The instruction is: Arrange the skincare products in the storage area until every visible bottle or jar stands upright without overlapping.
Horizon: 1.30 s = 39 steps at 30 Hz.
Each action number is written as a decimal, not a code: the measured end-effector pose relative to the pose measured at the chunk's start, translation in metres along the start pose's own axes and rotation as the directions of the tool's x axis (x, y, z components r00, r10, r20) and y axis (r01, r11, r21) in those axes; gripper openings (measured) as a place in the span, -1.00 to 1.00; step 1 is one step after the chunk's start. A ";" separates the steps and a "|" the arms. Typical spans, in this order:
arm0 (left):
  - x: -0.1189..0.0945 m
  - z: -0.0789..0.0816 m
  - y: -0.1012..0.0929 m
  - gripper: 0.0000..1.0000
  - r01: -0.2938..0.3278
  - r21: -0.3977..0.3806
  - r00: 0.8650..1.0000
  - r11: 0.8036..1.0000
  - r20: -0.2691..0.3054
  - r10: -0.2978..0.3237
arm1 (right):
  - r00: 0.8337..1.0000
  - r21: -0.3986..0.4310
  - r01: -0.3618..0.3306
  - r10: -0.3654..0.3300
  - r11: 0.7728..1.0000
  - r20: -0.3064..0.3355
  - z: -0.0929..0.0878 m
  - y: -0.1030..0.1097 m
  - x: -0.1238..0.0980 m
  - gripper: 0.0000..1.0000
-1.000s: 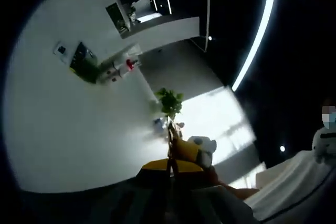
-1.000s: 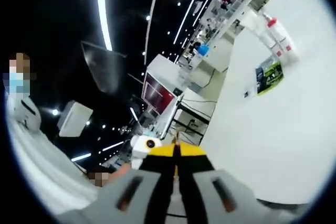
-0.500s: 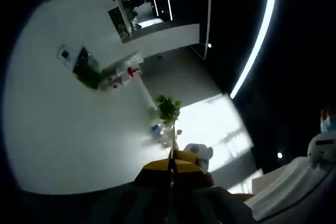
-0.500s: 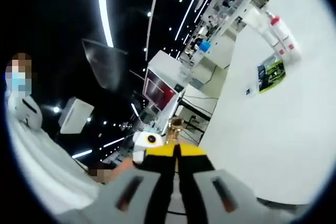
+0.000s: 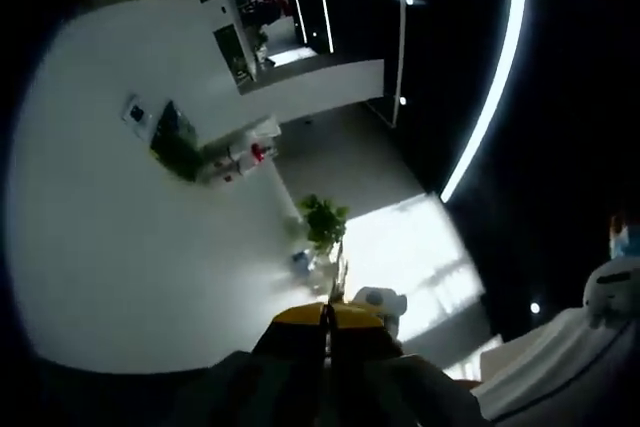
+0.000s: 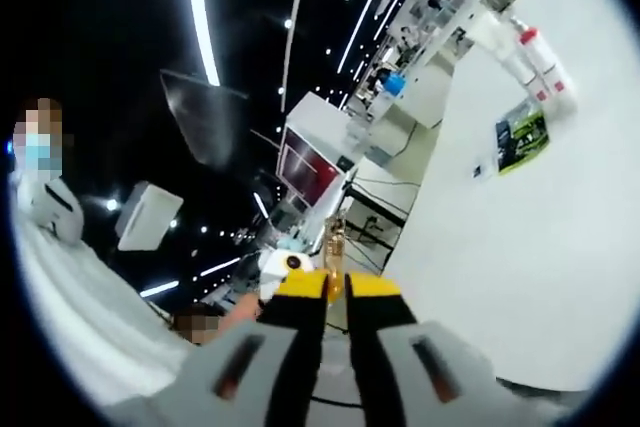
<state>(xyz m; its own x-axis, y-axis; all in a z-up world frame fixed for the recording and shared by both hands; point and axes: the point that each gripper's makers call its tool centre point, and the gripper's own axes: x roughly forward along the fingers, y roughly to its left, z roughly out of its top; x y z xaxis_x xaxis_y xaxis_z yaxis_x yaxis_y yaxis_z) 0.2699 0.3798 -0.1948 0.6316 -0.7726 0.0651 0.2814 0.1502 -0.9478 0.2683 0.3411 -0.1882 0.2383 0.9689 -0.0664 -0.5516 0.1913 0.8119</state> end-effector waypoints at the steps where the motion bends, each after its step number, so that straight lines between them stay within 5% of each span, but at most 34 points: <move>1: 0.000 0.001 0.000 -1.00 0.001 -0.001 1.000 1.000 0.000 -0.001 | 1.000 -0.007 0.000 0.000 1.000 0.002 0.000 0.000 0.000 -0.62; 19: 0.013 0.062 0.006 -1.00 -0.036 0.046 0.999 0.998 0.030 0.035 | 0.988 -0.041 0.144 -0.141 0.989 0.057 0.016 -0.035 -0.044 -0.48; 25: 0.019 0.098 0.010 -1.00 -0.063 0.067 0.997 0.996 0.056 0.060 | 0.965 -0.111 0.262 -0.260 0.959 0.032 0.016 -0.060 -0.067 -0.42; 39: 0.028 0.165 0.023 -1.00 -0.149 0.091 0.983 0.985 0.119 0.138 | 0.931 -0.123 0.364 -0.357 0.923 0.079 0.020 -0.080 -0.090 -0.39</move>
<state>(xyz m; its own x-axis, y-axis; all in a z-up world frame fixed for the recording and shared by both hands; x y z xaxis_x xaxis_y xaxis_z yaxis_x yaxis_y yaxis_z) 0.4131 0.4632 -0.1632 0.7457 -0.6656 -0.0298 0.2485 0.3194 -0.9145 0.3073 0.2354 -0.2354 0.4820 0.8213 -0.3054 -0.5207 0.5488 0.6540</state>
